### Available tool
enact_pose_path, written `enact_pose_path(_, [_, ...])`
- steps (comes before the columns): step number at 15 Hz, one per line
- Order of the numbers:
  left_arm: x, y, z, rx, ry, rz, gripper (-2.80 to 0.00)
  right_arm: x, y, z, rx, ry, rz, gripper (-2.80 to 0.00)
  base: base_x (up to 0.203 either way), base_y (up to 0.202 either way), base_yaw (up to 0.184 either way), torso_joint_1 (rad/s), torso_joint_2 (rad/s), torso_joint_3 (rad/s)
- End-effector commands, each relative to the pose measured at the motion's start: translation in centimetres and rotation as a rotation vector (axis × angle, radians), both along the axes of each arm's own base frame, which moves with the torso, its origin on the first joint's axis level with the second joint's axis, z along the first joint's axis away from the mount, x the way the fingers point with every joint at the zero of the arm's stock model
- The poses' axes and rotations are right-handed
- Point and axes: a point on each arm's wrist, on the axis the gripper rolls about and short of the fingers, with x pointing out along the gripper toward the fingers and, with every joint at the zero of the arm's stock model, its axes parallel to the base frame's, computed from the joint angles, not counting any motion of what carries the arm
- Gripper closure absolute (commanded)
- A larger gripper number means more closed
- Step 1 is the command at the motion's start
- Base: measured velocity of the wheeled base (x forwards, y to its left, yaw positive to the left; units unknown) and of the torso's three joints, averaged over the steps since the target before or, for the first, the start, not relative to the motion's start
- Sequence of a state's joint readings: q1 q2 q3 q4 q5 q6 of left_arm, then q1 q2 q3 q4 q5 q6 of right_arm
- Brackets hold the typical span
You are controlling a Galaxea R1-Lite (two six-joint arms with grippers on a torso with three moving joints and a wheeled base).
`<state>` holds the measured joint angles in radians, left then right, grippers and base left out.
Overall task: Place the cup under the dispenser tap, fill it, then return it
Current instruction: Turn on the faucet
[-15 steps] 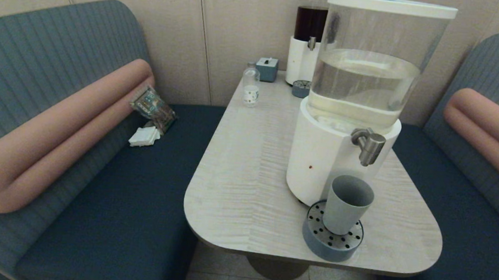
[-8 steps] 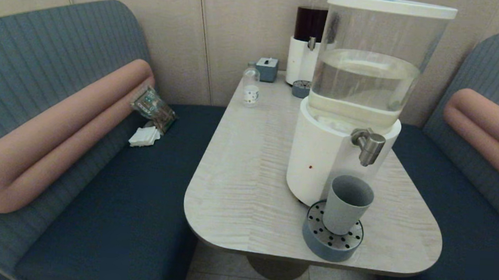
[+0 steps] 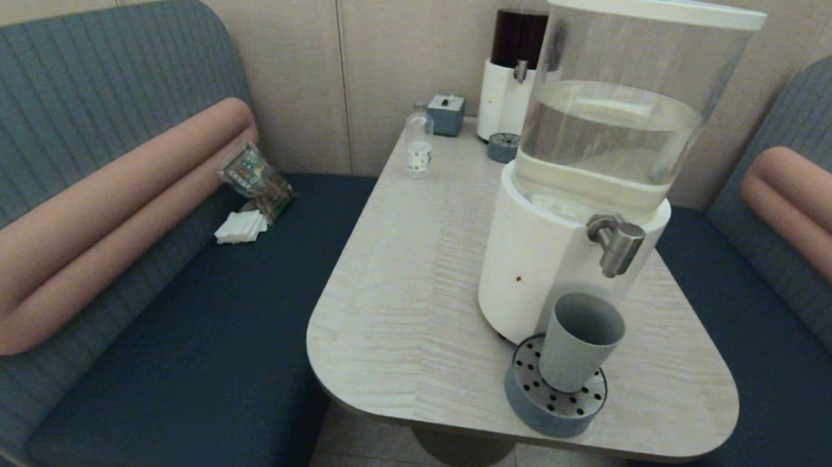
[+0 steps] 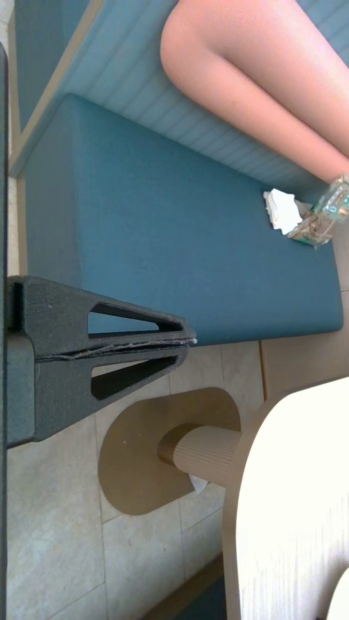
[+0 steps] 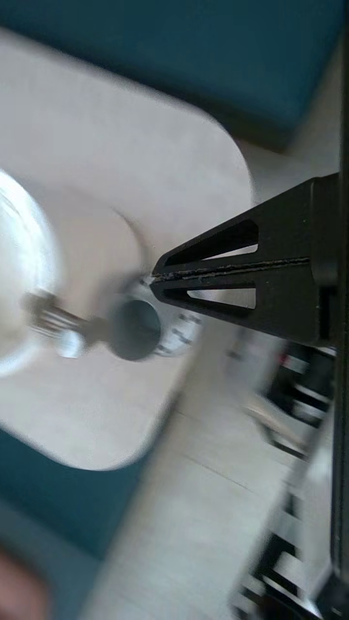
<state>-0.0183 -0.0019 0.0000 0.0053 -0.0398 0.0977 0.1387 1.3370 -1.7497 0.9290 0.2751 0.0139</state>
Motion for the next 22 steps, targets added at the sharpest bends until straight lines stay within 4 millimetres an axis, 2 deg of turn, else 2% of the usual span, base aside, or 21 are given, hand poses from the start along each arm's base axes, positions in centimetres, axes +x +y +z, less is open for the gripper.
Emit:
enact_pose_path(1, [0.0,0.0,0.0,0.001,0.000,0.000,0.00,3.7,1.5,-1.2,-0.008,0.087,0.051,0.00,0.000,0.000,0.000,0.000,0.00,0.000])
enact_pose_path(5, [0.0,0.0,0.0,0.001,0.000,0.000,0.00,5.8,2.7,-1.5,-0.024,0.101,0.078,0.00,0.000,0.000,0.000,0.000,0.00,0.000])
enact_pose_path(9, [0.0,0.0,0.0,0.001,0.000,0.000,0.00,9.0,3.4,-2.7,-0.087,0.093,0.006,0.00,0.000,0.000,0.000,0.000,0.00,0.000])
enact_pose_path(22, [0.0,0.0,0.0,0.001,0.000,0.000,0.00,13.1,5.7,-5.3,-0.099,0.125,0.050,0.00,0.000,0.000,0.000,0.000,0.00,0.000])
